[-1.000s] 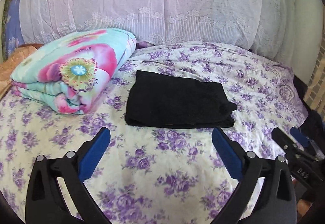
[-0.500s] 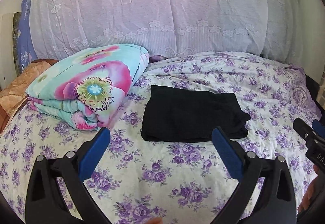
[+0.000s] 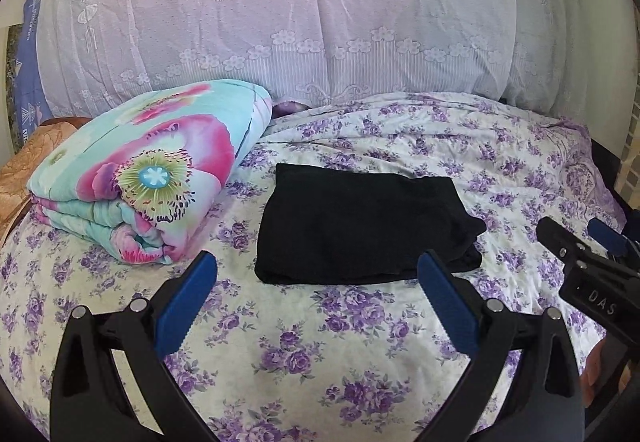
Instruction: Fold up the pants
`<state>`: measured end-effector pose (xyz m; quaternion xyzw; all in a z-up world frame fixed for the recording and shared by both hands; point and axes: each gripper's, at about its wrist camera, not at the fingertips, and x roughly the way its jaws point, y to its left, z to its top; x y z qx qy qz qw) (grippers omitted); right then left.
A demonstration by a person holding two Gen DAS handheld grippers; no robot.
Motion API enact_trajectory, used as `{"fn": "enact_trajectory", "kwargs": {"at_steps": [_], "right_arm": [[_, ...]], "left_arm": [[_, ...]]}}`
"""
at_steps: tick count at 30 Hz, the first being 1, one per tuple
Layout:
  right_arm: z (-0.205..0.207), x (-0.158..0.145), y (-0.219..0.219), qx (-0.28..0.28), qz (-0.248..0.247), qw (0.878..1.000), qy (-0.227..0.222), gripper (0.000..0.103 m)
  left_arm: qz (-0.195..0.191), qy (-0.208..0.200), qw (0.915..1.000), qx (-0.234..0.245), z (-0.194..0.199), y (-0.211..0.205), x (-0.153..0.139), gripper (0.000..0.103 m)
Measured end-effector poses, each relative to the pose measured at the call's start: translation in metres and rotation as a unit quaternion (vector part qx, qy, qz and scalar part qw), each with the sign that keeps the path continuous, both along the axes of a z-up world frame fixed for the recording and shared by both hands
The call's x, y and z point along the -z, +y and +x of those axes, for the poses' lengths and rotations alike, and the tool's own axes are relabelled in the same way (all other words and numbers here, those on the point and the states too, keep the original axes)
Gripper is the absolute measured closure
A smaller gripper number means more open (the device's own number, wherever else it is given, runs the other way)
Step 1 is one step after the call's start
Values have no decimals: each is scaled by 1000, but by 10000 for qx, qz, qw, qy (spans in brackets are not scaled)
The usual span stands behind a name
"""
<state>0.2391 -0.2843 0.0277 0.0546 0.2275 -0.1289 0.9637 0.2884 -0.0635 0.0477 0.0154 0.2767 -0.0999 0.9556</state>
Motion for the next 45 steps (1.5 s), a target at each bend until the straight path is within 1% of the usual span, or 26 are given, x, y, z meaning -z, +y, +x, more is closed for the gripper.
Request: {"fn": "enact_trajectory", "kwargs": {"at_steps": [5, 11, 17, 45], "right_arm": [[3, 5, -6, -142, 265, 9995, 71, 4], [-1, 1, -2, -200, 260, 9995, -7, 4], [-1, 1, -1, -221, 285, 9993, 10, 4], [1, 2, 0, -295, 273, 9992, 58, 4]], "left_arm": [[8, 172, 9998, 76, 3, -4, 5, 5], [79, 146, 9998, 58, 2, -7, 5, 5], [150, 113, 9998, 60, 0, -8, 4, 5], [178, 172, 9997, 51, 2, -7, 6, 5]]}}
